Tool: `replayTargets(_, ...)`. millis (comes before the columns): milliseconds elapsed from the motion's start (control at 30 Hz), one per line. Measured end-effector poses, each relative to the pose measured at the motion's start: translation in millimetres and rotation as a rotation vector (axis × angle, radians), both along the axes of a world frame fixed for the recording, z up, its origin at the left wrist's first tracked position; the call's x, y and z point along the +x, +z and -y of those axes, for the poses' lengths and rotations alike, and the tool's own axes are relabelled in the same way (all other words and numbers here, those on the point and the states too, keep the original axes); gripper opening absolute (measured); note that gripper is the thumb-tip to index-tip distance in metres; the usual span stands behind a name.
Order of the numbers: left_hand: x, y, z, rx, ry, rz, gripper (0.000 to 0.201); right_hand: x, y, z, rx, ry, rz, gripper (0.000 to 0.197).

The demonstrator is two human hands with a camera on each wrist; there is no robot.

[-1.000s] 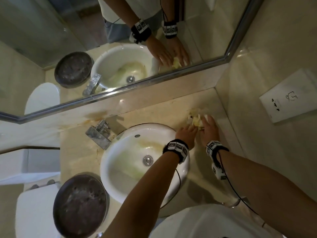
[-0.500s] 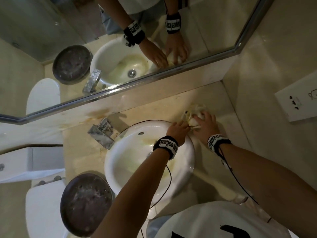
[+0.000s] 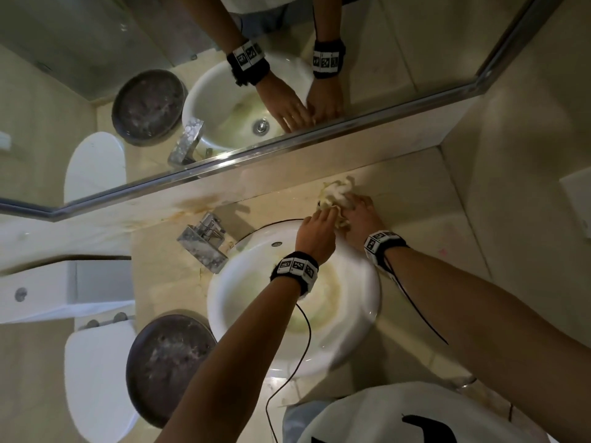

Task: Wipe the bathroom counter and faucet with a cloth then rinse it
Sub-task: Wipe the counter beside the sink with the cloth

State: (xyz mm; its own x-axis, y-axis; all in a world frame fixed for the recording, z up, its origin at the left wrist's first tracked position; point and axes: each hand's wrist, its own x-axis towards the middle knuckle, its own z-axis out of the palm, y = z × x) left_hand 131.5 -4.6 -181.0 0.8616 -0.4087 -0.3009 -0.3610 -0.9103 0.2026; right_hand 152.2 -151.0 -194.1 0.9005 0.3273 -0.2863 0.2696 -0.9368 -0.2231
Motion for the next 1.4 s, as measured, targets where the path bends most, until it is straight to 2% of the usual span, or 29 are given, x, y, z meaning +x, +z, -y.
replayTargets(67, 3, -1, -12, 0.000, 0.035, -0.040, 0.062, 6, 2, -7, 0.064, -0.011, -0.046, 0.058)
replayTargets(233, 11, -2, -35, 0.055, 0.076, -0.066, 0.058, 26, -16, -26, 0.283, -0.063, -0.181, 0.072)
replayTargets(467, 19, -7, -72, 0.090, 0.166, -0.028, 0.053, 56, -28, -70, 0.283, 0.035, -0.316, 0.058)
replayTargets(533, 18, -7, -84, 0.095, 0.193, -0.027, 0.054, 63, -26, -82, 0.280, 0.067, -0.334, 0.062)
replayTargets(667, 13, -8, -104, 0.111, 0.241, -0.047, 0.060, 70, -25, -109, 0.228, 0.156, -0.283, 0.078)
replayTargets(833, 11, -6, -118, 0.112, 0.281, -0.078, 0.063, 74, -26, -127, 0.196, 0.232, -0.256, 0.065)
replayTargets(933, 10, -4, -115, 0.114, 0.294, -0.087, 0.061, 79, -15, -134, 0.102, 0.313, -0.262, 0.066)
replayTargets(1033, 12, -2, -108, 0.099, 0.312, -0.081, 0.055, 79, -5, -135, 0.071, 0.341, -0.221, 0.053)
replayTargets(1267, 6, 15, -84, 0.021, 0.255, -0.045, 0.057, 50, 4, -99, 0.160, 0.199, -0.113, 0.048)
replayTargets(1400, 3, 27, -56, -0.016, 0.143, -0.028, 0.059, 33, 12, -53, 0.151, 0.103, -0.046, 0.060)
